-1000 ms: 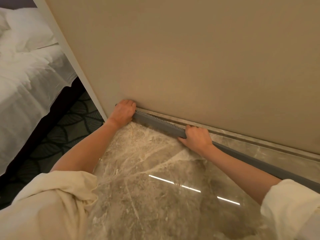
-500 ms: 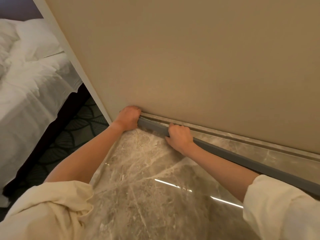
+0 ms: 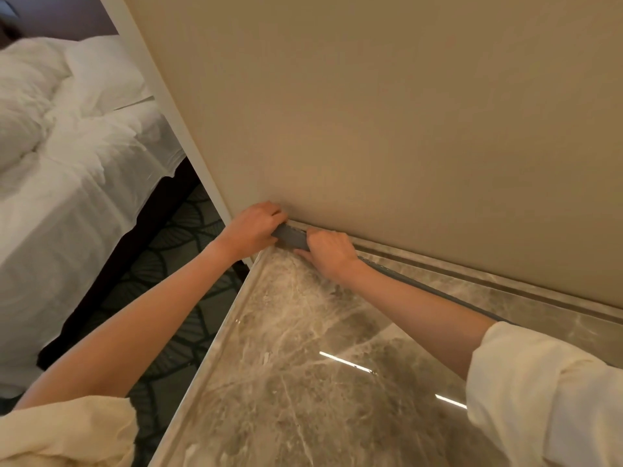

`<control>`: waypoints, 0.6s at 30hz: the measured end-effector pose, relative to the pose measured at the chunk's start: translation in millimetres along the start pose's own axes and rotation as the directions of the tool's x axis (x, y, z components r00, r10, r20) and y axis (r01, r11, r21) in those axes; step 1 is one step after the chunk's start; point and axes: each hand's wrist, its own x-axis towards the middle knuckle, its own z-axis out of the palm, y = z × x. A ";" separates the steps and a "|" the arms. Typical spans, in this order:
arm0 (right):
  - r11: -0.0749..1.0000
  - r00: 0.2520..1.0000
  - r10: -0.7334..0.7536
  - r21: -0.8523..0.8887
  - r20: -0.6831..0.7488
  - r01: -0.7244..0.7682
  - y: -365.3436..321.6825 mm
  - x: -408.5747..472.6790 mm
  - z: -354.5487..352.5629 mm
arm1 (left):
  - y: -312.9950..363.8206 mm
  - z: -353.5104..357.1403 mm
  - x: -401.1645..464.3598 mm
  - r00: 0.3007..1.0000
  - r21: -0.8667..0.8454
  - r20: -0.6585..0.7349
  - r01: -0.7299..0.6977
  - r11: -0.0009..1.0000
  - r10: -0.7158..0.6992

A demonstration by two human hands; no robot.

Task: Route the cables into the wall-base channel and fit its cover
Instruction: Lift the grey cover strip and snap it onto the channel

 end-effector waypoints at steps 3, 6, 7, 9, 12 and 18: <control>1.000 1.000 0.001 -0.010 0.010 -0.001 -0.2 2.3 -1.8 | 2.3 1.8 -5.0 0.999 0.114 0.033 -0.040 0.993 0.036; 0.999 1.000 -0.015 -0.049 -0.007 0.014 0.5 1.6 -2.3 | 4.2 -1.9 -2.9 0.994 0.176 0.103 -0.056 0.983 0.038; 0.998 1.000 -0.021 -0.056 -0.014 0.020 0.1 0.9 -2.5 | 5.1 -4.2 -2.8 0.992 0.189 0.118 -0.063 0.980 0.041; 0.998 0.999 -0.015 -0.054 -0.032 0.013 -0.6 -1.0 -1.5 | 7.1 -7.2 -2.9 0.989 0.217 0.139 -0.078 0.973 0.048; 0.999 0.998 0.016 -0.045 -0.056 -0.018 -5.1 -3.9 -1.2 | 9.7 -9.9 -6.3 0.986 0.259 0.157 -0.095 0.961 0.055; 0.993 0.996 0.094 0.077 -0.013 -0.092 -12.6 -6.0 -7.2 | 11.6 -10.2 -13.2 0.982 0.264 0.181 -0.108 0.958 0.061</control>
